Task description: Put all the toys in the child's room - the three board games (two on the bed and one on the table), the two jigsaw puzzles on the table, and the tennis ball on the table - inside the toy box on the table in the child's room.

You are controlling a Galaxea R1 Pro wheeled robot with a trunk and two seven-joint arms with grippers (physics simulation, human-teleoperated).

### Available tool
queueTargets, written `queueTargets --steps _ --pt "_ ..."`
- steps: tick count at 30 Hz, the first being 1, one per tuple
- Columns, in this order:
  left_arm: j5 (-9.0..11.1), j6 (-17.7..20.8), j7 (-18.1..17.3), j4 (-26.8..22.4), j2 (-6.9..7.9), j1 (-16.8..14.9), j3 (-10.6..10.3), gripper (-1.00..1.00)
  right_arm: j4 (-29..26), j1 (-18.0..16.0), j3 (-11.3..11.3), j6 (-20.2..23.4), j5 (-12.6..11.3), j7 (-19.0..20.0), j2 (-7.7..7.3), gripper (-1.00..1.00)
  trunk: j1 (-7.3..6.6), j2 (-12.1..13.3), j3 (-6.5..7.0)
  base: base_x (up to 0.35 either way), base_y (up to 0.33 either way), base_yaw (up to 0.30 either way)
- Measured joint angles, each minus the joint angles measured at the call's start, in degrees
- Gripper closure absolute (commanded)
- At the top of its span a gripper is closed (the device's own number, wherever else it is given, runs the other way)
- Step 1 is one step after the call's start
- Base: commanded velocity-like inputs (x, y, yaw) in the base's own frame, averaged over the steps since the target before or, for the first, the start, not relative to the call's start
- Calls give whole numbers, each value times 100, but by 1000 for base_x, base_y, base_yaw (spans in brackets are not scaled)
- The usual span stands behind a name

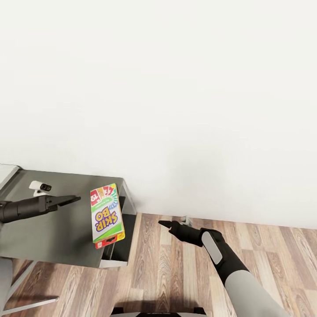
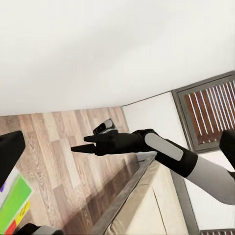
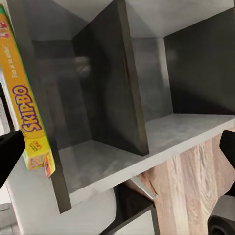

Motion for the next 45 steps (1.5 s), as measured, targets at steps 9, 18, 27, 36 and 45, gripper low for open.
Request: queueTargets --steps 9,18,27,36,45 --pt "5 12 0 -155 -99 82 -196 -100 -1 0 143 -38 17 519 0 -100 0 0 0 0 0 0" --pt "13 62 -1 -167 -376 91 -406 -100 0 3 147 -114 34 464 84 -100 176 -320 -144 0 0 0" --pt "21 291 -1 -525 -774 96 -643 -100 33 8 150 -654 15 453 247 -100 374 -682 -306 0 0 0" --pt "12 328 -1 -1168 -1076 94 -841 -100 61 4 151 -616 21 550 419 -100 572 -1044 -468 0 0 0" --pt "3 330 -1 -1294 -1059 108 -830 -100 61 0 212 -324 9 875 380 -100 770 -1406 -630 0 0 0"
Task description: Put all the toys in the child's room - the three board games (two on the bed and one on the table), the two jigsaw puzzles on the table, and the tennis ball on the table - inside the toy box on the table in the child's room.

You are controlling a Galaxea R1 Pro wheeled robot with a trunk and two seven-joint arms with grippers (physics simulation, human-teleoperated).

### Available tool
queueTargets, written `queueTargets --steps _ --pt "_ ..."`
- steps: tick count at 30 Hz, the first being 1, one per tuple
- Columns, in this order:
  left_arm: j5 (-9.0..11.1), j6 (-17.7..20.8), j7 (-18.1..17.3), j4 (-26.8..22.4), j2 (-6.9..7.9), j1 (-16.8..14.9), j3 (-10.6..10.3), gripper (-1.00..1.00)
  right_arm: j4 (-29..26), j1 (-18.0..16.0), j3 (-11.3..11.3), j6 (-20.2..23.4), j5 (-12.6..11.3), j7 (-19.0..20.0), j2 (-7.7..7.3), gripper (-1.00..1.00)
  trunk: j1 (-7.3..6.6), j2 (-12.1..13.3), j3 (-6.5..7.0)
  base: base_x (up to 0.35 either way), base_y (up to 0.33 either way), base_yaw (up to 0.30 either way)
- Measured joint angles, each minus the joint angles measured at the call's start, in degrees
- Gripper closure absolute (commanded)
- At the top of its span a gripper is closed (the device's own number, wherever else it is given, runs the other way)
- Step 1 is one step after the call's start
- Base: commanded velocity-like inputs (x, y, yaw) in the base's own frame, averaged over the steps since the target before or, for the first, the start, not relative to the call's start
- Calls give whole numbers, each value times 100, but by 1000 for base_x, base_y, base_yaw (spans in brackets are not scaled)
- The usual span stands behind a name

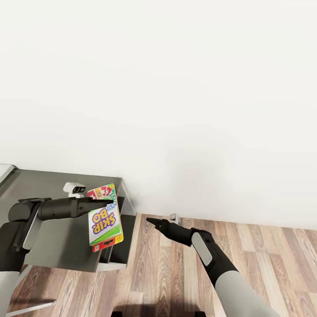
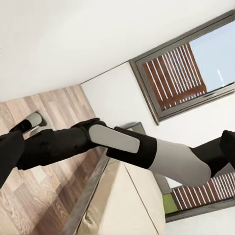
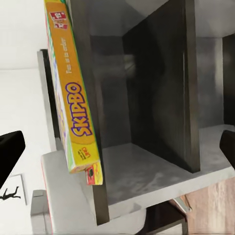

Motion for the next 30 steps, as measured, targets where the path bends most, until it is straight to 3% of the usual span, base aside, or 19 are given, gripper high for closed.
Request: queueTargets --steps 8,14,19,30 --pt "2 0 0 -4 117 9 6 -100 -5 0 13 145 -23 75 -11 -100 176 -321 -144 0 0 0" --pt "6 0 0 -4 158 32 9 -100 -25 0 25 265 22 742 -11 -100 308 -563 -252 0 0 0" --pt "5 0 0 -5 158 43 9 -100 -24 0 27 266 48 965 -7 -100 308 -564 -253 0 0 0" --pt "17 0 0 -5 161 58 9 -100 -20 0 27 258 59 1001 -2 -100 308 -564 -253 10 0 0"
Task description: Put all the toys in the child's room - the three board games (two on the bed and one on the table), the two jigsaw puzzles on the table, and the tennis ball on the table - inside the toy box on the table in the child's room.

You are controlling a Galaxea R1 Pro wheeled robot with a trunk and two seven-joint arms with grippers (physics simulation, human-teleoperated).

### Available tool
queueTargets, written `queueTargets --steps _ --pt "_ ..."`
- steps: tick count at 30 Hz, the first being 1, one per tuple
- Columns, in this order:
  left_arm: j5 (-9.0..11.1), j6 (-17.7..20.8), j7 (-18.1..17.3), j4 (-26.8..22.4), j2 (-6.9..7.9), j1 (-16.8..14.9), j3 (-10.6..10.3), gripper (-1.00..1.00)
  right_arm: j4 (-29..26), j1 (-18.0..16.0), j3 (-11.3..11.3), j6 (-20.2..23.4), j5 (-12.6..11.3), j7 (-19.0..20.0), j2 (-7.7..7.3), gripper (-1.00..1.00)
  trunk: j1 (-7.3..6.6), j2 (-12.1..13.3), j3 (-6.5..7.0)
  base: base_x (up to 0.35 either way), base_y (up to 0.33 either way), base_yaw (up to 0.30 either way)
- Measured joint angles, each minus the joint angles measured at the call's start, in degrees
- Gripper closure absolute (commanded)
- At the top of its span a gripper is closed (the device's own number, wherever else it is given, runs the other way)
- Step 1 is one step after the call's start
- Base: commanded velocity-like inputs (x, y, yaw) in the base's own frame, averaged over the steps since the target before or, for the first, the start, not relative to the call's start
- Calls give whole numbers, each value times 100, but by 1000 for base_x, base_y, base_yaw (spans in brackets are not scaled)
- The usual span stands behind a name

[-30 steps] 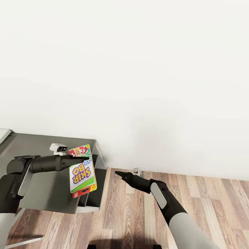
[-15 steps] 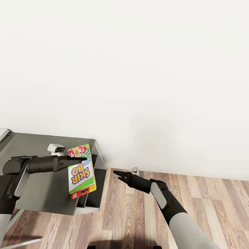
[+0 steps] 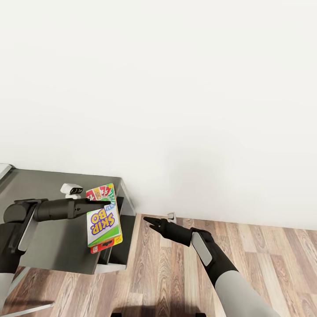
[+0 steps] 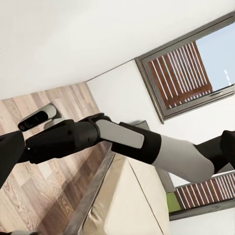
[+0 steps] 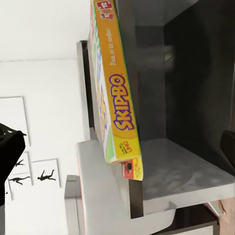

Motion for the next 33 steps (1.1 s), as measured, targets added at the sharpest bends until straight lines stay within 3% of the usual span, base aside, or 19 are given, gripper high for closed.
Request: queueTargets --steps 16,33 --pt "20 0 0 0 -5 35 0 -100 0 4 0 -59 6 -2 0 -100 0 0 0 1 1 0" --pt "13 0 0 -1 -4 39 0 -100 0 9 1 -65 -4 -2 -1 -100 0 0 0 0 93 0"
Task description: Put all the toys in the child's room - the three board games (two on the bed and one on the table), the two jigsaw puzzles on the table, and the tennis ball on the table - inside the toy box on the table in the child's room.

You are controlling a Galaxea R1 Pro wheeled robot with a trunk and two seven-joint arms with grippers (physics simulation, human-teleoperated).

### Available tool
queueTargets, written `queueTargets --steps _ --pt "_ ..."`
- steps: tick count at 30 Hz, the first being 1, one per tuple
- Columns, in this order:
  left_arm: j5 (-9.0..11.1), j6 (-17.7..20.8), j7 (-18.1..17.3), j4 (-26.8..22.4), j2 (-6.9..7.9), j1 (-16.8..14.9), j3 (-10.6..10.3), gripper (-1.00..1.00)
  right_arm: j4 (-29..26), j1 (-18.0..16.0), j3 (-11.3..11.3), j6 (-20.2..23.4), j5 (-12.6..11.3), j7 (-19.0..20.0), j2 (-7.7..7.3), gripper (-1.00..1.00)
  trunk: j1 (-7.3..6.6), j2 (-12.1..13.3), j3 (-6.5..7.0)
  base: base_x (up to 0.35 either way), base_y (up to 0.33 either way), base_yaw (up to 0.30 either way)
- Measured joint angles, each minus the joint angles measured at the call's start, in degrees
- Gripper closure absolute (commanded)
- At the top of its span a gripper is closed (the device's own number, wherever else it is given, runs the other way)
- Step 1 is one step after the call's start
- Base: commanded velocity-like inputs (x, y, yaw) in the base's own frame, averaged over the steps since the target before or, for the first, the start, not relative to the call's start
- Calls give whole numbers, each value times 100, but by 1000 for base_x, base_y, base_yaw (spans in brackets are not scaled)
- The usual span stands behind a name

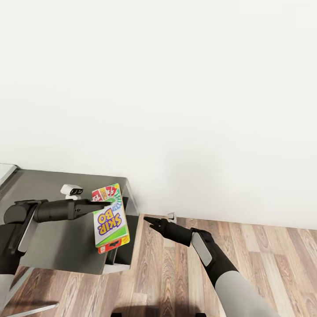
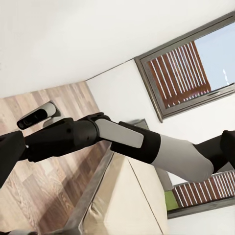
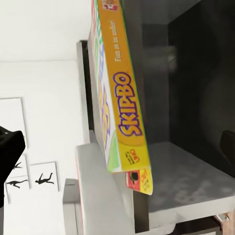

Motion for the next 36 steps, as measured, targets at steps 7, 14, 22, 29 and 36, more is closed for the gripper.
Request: queueTargets --steps 7,14,22,29,36 --pt "-6 0 0 1 -2 1 0 -100 0 0 -1 0 1 0 1 -100 0 0 0 0 95 0" --pt "-18 0 0 0 -2 0 0 -100 0 0 -1 -5 4 -10 7 -100 0 0 0 0 140 0" --pt "-25 0 0 0 -2 0 0 -100 0 0 -12 -9 -7 -9 3 -100 0 0 0 0 116 0" --pt "-27 0 0 1 -2 1 0 -100 0 0 -18 -9 -7 -9 1 -100 0 0 0 0 31 0" --pt "-33 0 0 0 -2 1 -4 -100 7 0 -6 -6 -1 -9 5 -100 0 0 0 0 116 0"
